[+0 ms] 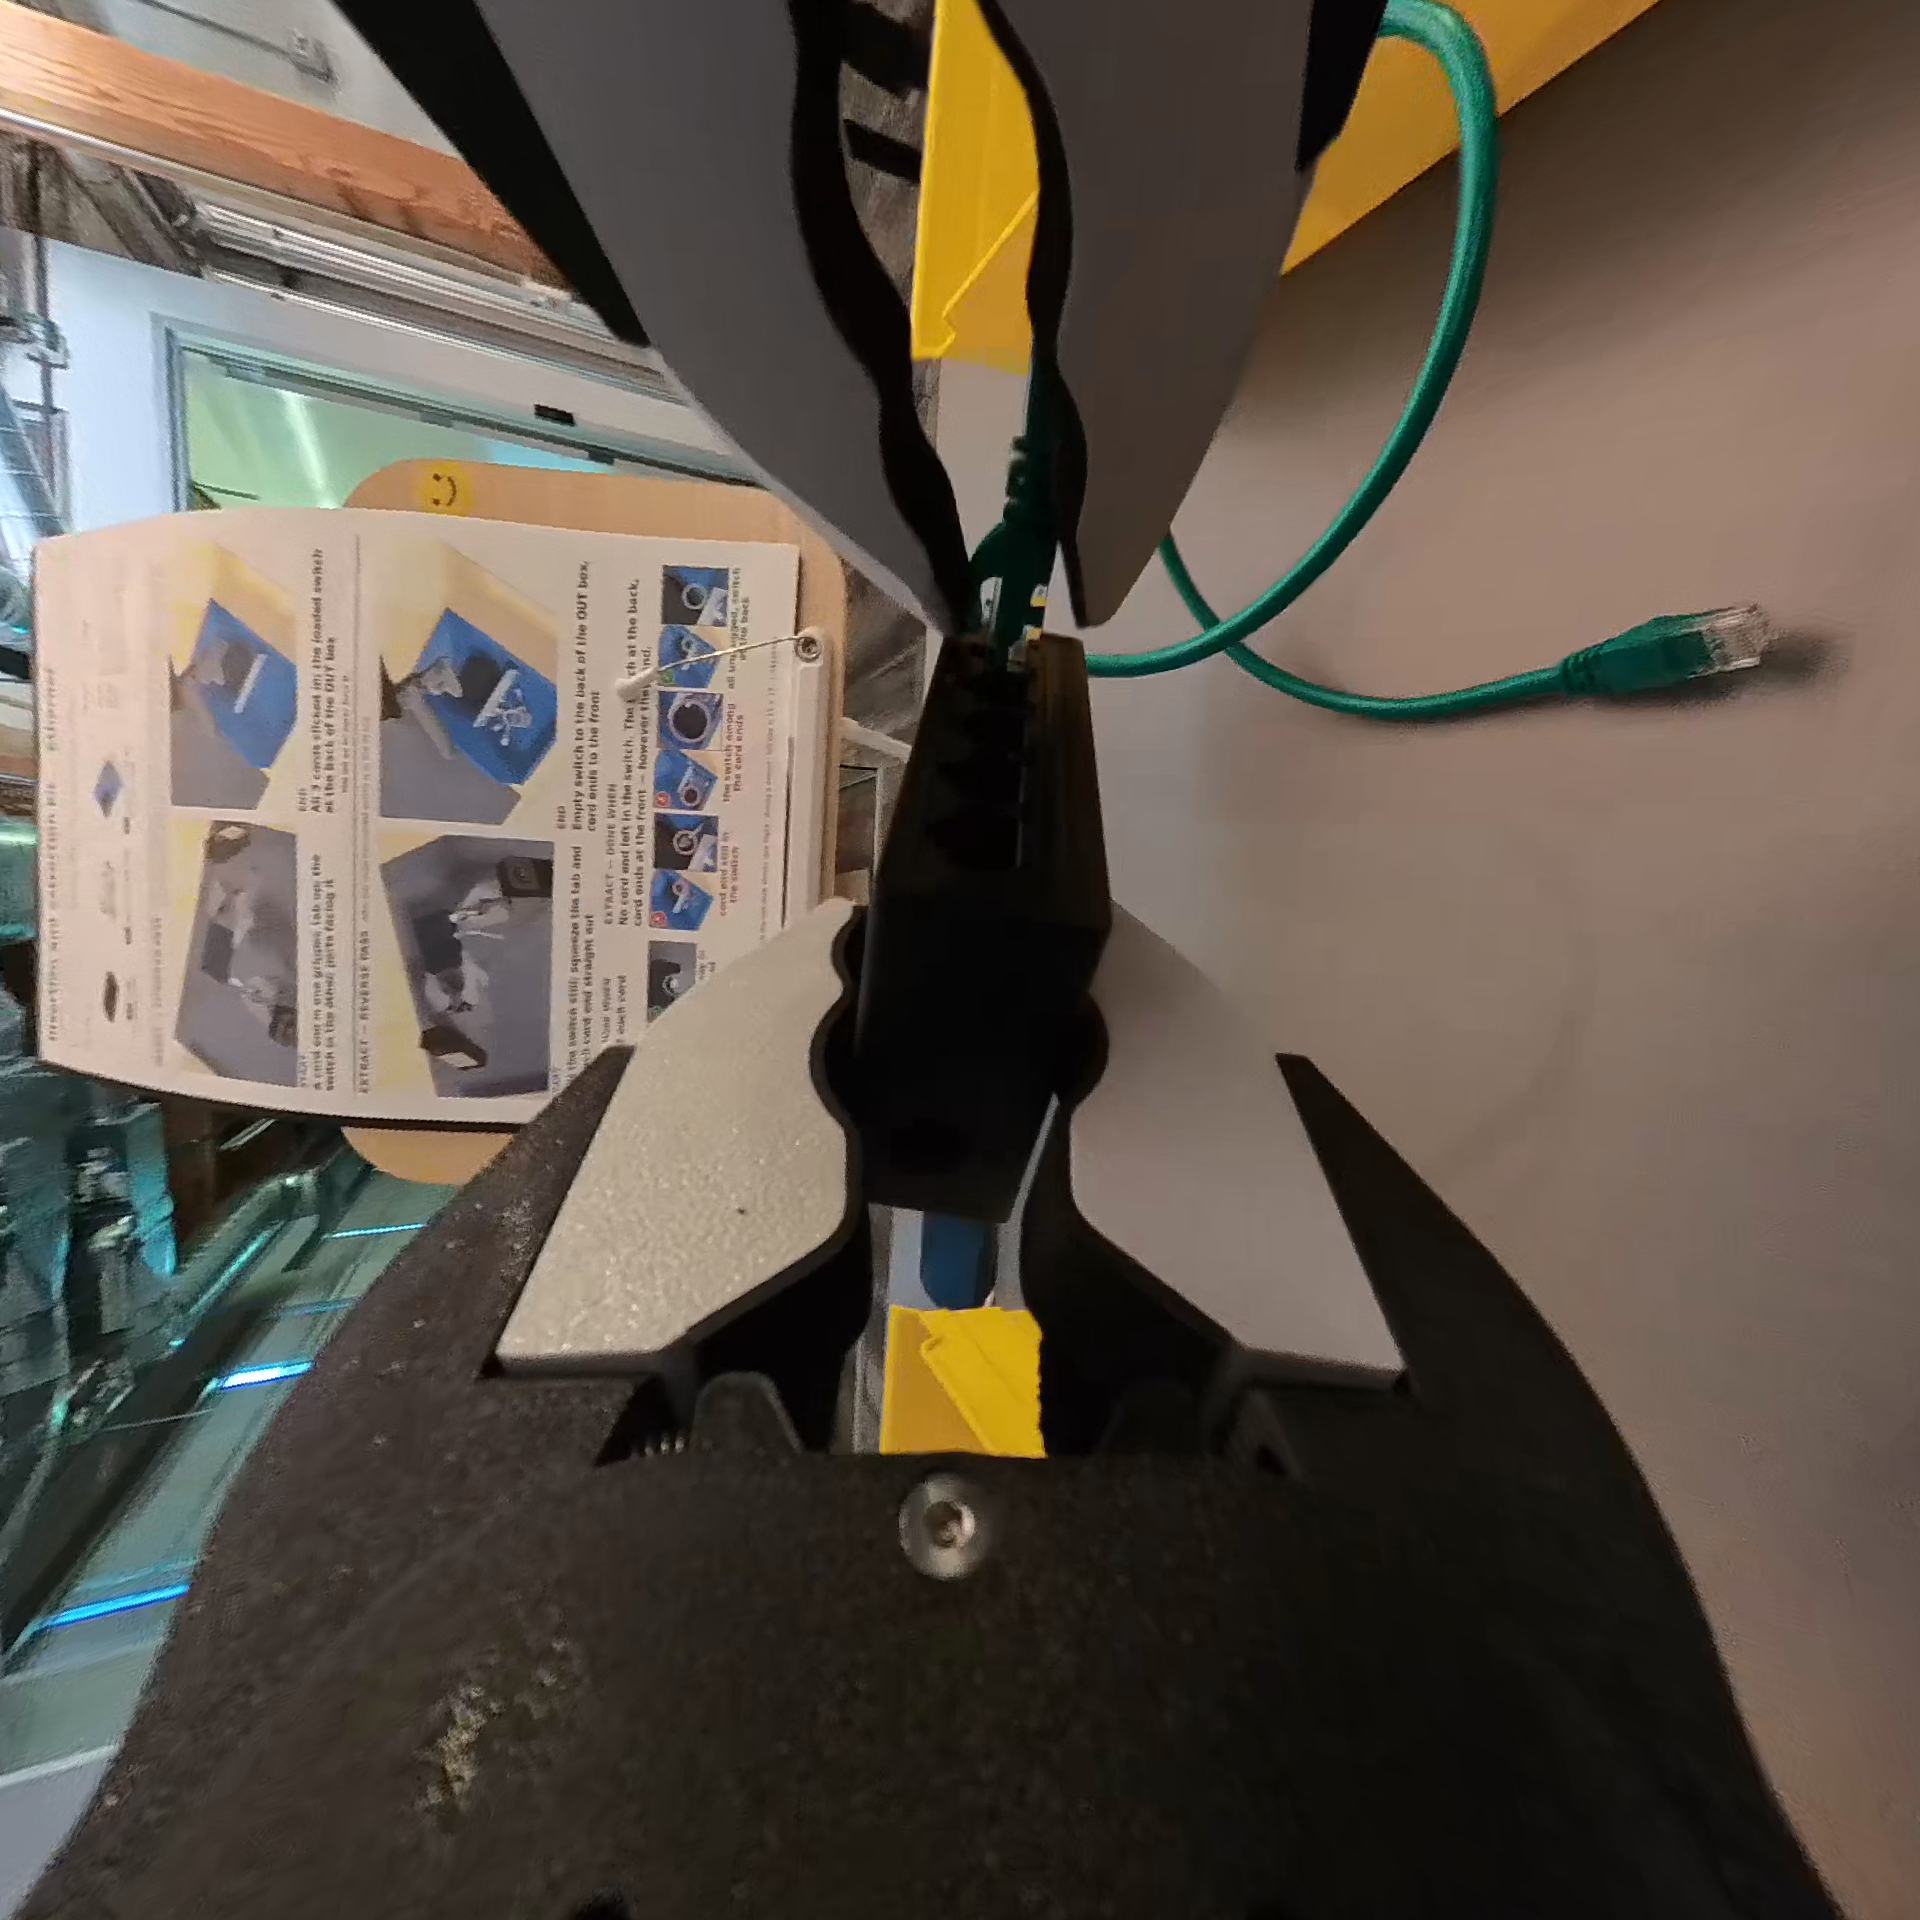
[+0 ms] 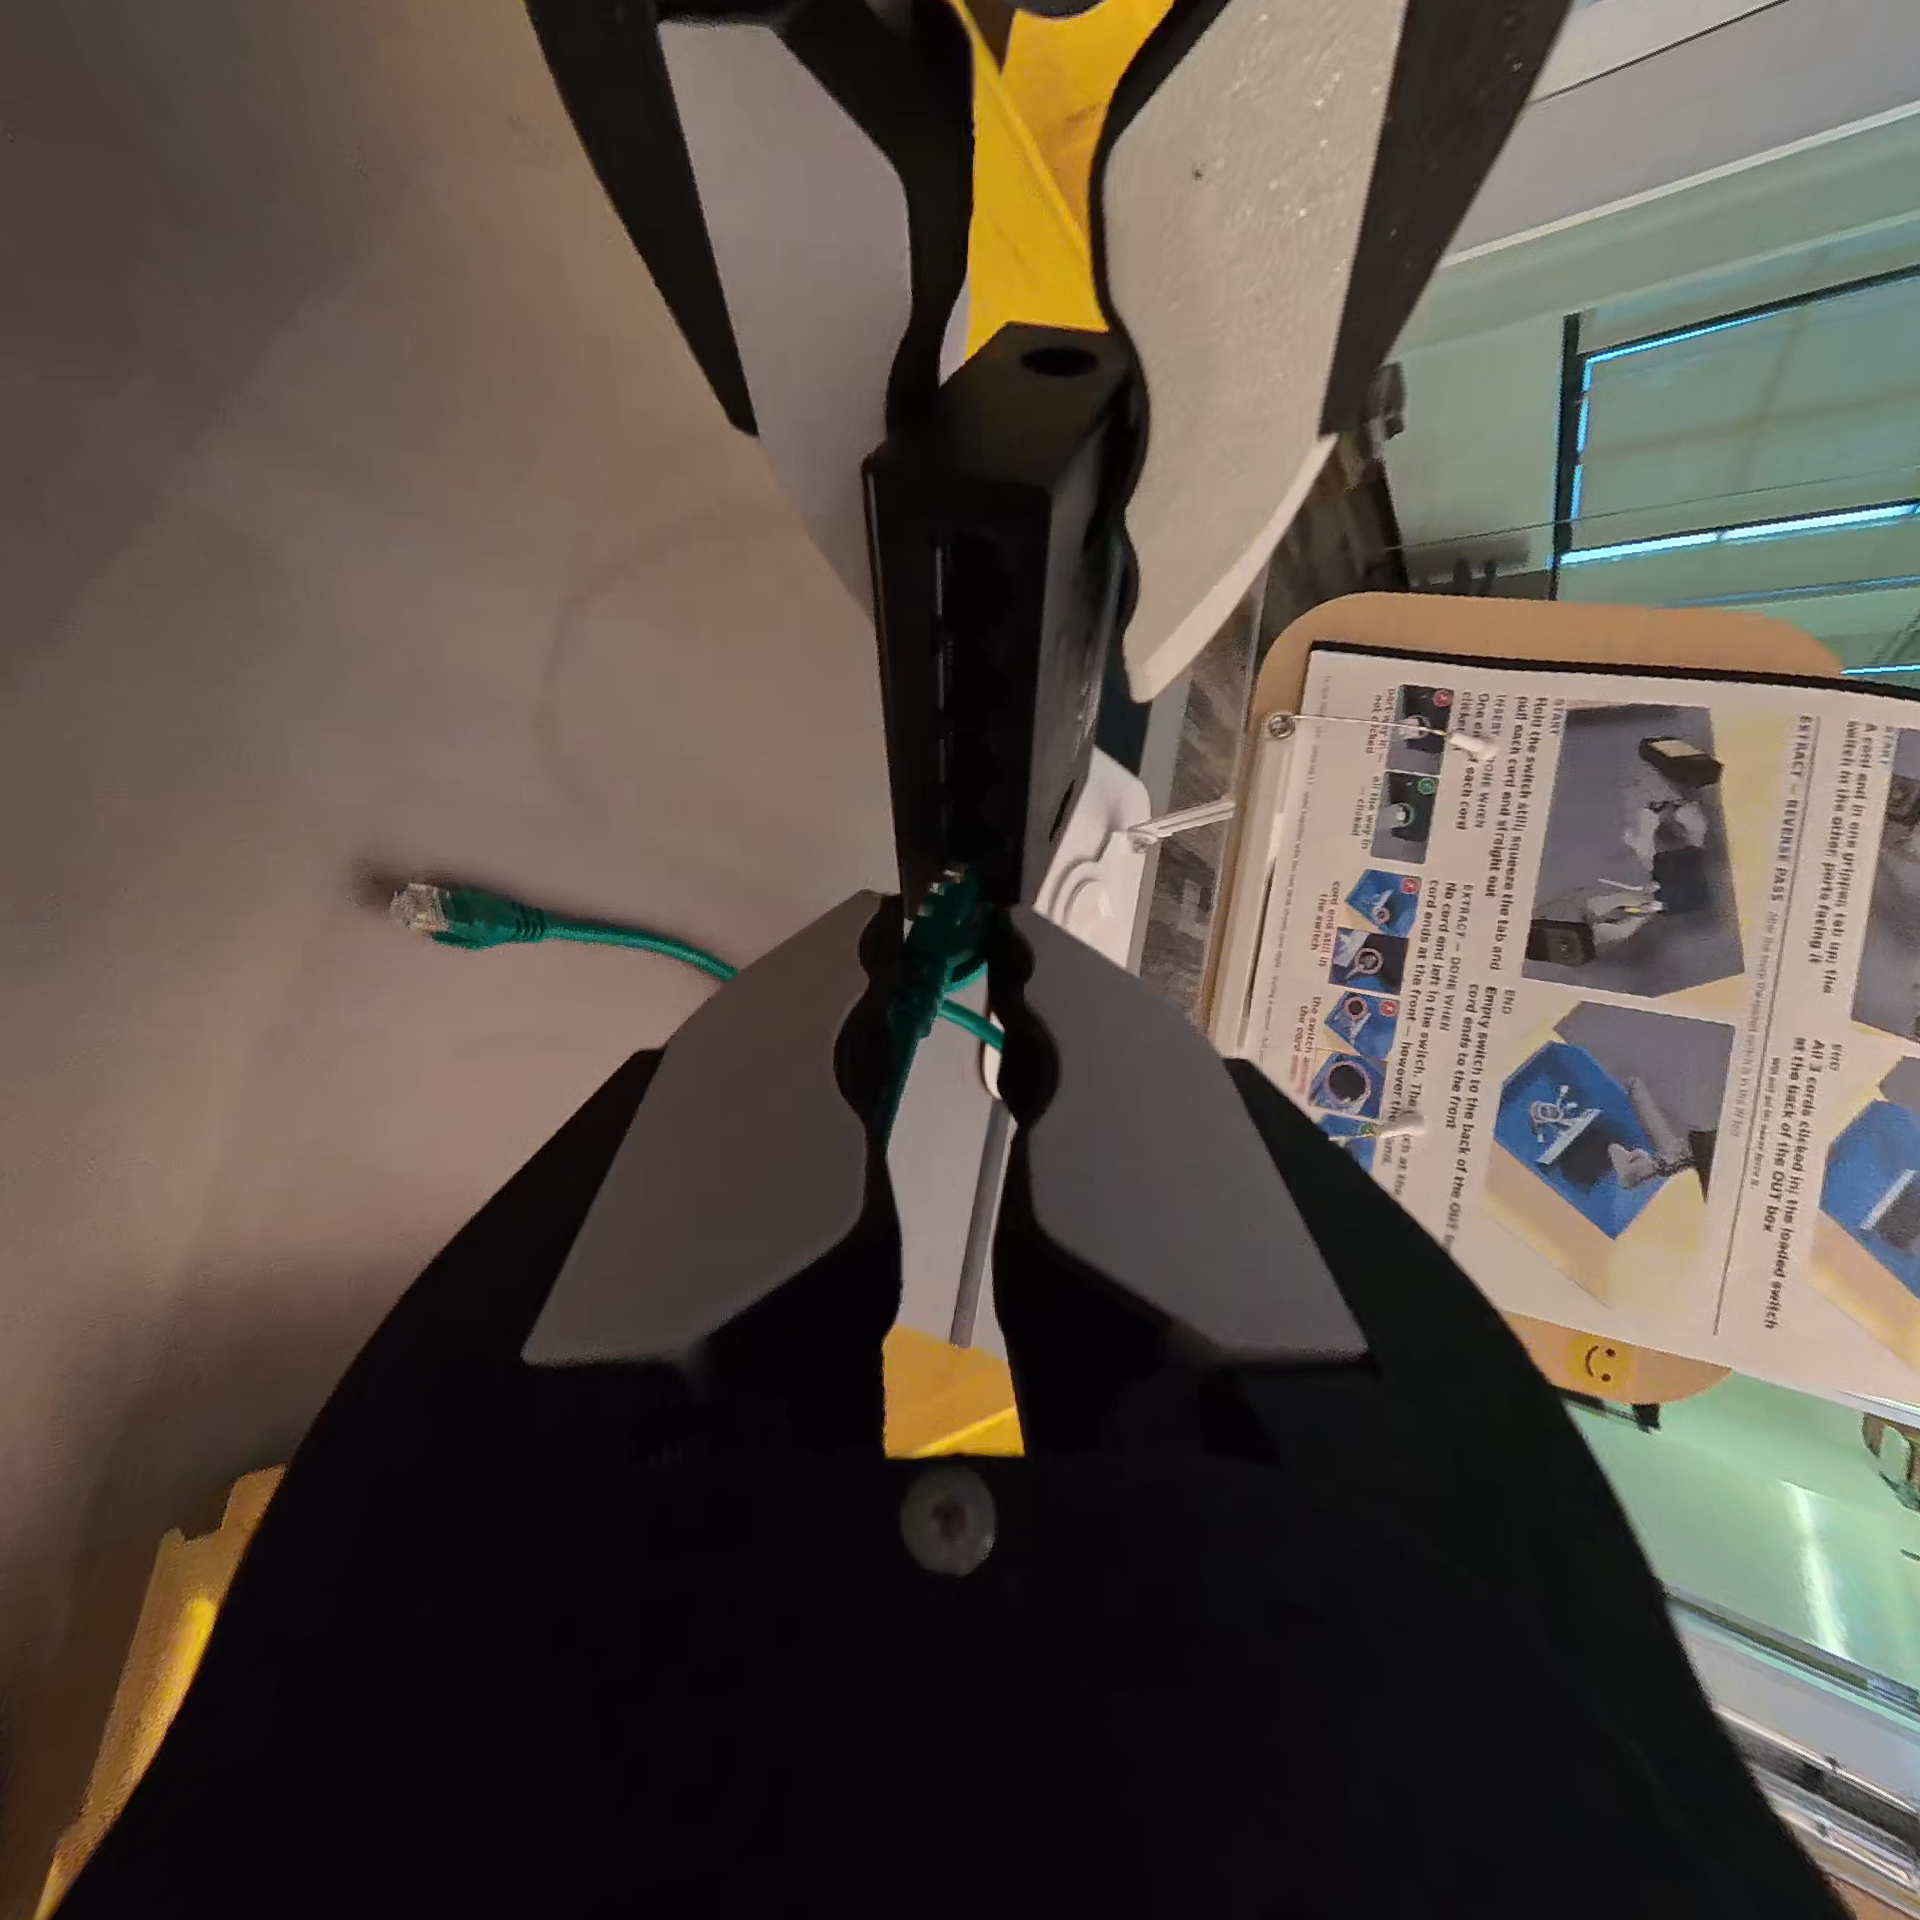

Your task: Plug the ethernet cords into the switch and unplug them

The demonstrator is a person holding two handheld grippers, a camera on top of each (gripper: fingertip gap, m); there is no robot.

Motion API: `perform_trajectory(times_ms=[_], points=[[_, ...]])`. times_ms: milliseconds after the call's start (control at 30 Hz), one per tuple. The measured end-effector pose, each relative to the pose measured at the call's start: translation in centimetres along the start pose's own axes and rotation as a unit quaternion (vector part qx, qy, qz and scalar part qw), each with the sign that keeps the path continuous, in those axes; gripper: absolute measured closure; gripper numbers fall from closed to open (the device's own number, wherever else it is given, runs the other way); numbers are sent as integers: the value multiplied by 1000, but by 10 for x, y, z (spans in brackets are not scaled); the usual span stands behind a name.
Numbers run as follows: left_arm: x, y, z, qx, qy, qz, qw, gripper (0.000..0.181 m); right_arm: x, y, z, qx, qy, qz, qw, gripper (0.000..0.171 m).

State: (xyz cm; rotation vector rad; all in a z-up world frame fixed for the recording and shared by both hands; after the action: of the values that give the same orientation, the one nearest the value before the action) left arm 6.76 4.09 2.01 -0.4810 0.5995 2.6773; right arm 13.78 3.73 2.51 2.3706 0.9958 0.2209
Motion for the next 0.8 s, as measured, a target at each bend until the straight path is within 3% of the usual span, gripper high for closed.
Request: perform_trajectory(times_ms=[267,300,333,367,433,500,667,733,800], points=[[-1,-7,-8,16,13,-2,1000,149,4,2,9,-30,9,10,999,155],[7,-10,-1,-16,0,26,1000,151,2,5,24,-95,8,-6,995,155],[30,-10,26,-114,-27,98,988,151,-4,6,24,-84,11,-25,996,155],[50,-8,41,-121,-11,124,985,151,-3,6,19,-58,21,-16,998,155],[58,7,54,-61,83,77,992,151,4,11,9,-33,6,-6,999,155],[55,26,75,-93,109,45,989,151,13,25,-9,26,-15,-16,999,155],[63,50,101,-139,118,39,983,151,31,110,-68,254,-81,-52,963,156],[65,55,104,-138,129,39,981,151,33,132,-81,275,-95,-58,955,155],[66,58,107,-141,131,39,981,151,41,143,-101,274,-74,-12,959,155]])
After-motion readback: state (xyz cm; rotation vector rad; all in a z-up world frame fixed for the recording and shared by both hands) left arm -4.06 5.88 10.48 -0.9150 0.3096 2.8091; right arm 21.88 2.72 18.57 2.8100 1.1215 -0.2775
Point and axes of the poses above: each gripper's, where its closed fingertips meet, y back along the fingers, x out of its underside, z = x × y across the jaws, the point moved 3 cm from there along y, back along the fingers, and after that the axes turned 11 degrees about y, right-handed, at the moved point
